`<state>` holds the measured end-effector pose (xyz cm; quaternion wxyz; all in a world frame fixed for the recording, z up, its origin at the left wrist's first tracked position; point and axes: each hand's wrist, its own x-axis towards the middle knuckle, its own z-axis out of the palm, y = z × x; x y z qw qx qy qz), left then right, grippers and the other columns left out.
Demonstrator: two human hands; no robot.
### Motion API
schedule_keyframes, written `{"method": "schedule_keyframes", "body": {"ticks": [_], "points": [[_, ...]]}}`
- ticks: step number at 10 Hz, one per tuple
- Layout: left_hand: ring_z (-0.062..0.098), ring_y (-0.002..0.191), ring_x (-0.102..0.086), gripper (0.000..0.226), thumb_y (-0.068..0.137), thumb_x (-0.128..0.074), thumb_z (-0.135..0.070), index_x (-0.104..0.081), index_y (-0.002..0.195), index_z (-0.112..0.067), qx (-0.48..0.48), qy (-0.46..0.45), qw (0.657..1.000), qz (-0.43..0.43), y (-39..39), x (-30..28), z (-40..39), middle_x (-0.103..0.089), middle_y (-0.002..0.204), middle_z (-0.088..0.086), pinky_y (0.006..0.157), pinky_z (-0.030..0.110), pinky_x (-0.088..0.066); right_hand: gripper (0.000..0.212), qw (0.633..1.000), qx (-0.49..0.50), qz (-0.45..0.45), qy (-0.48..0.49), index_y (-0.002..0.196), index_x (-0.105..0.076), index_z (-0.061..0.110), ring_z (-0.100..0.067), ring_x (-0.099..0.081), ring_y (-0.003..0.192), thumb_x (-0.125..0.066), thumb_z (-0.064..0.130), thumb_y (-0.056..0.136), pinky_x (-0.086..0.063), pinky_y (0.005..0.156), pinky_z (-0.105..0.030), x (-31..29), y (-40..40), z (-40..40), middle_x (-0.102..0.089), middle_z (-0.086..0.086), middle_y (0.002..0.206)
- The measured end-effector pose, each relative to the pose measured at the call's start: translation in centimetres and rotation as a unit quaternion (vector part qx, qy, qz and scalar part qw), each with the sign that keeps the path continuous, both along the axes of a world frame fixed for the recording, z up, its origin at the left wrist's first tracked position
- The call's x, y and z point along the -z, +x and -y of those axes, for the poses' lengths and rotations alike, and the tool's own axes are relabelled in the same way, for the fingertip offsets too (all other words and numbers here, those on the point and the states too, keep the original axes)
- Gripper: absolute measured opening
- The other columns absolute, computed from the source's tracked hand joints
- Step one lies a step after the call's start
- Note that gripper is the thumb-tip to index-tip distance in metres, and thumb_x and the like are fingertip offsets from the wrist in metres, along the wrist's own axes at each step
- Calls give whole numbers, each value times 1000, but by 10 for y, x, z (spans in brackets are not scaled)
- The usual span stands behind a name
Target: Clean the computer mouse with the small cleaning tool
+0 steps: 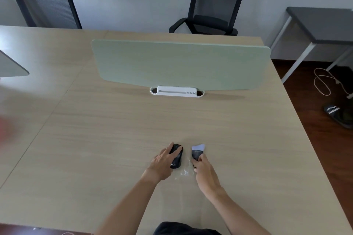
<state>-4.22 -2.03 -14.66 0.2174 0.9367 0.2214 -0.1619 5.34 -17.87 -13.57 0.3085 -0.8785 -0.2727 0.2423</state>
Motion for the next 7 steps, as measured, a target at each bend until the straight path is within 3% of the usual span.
{"method": "schedule_keyframes", "body": {"ticks": [1, 2, 3, 4, 5, 6, 7], "points": [[24, 143, -21, 87, 86, -58, -7, -9, 153, -35, 0, 6, 1000, 5, 3, 0, 3, 1, 161, -2, 106, 40, -37, 26, 1000, -8, 7, -2, 75, -34, 19, -13, -26, 53, -52, 20, 94, -25, 44, -22, 7, -1, 0, -31, 1, 68], [25, 143, -22, 89, 85, -59, -12, -6, 152, -36, -2, 6, 1000, 11, 4, 2, 5, 4, 161, 1, 108, 40, -36, 15, 999, -23, 25, -15, 81, -53, 23, -16, -41, 68, -51, 14, 92, -36, 60, -31, 12, 1, 1, -42, 2, 80], [27, 143, -25, 95, 79, -62, -25, -3, 153, -37, -47, -58, 997, 35, 0, 1, 3, 7, 161, 4, 109, 39, -36, 37, 994, -66, 81, -42, 116, -65, 26, -22, -50, 82, -50, 5, 90, -44, 76, -28, 9, 3, 3, -46, 1, 95], [25, 146, -23, 85, 85, -53, -22, -4, 154, -28, -140, -107, 981, 81, -13, 7, -2, 3, 163, 3, 111, 37, -35, 28, 995, -48, 89, 8, 117, -60, 28, -17, -52, 88, -54, 24, 90, -41, 85, -31, -16, 5, 12, -49, 6, 94], [20, 148, -21, 70, 88, -35, -14, -13, 154, -18, -194, -57, 975, 97, -30, 23, -2, -9, 163, 3, 116, 30, -27, 28, 981, 8, 135, 137, 111, -69, 22, -15, -62, 94, -59, 36, 89, -45, 88, -26, -62, 15, 36, -58, 13, 96], [17, 150, -14, 65, 93, -12, -36, -24, 152, -12, -163, 2, 976, 143, -44, 41, -2, -15, 161, 3, 120, 20, -4, 32, 940, 95, 180, 273, 108, -70, 18, -2, -60, 95, -51, 38, 92, -41, 82, -6, -150, 27, 66, -64, 16, 102], [17, 150, -6, 52, 101, -22, -24, -25, 152, -13, -136, 62, 975, 165, -55, 60, -14, -15, 160, 0, 119, 19, 8, 25, 916, 149, 217, 304, 113, -66, 23, -5, -56, 97, -50, 34, 97, -42, 85, -21, -226, 51, 97, -64, 10, 107]]}}
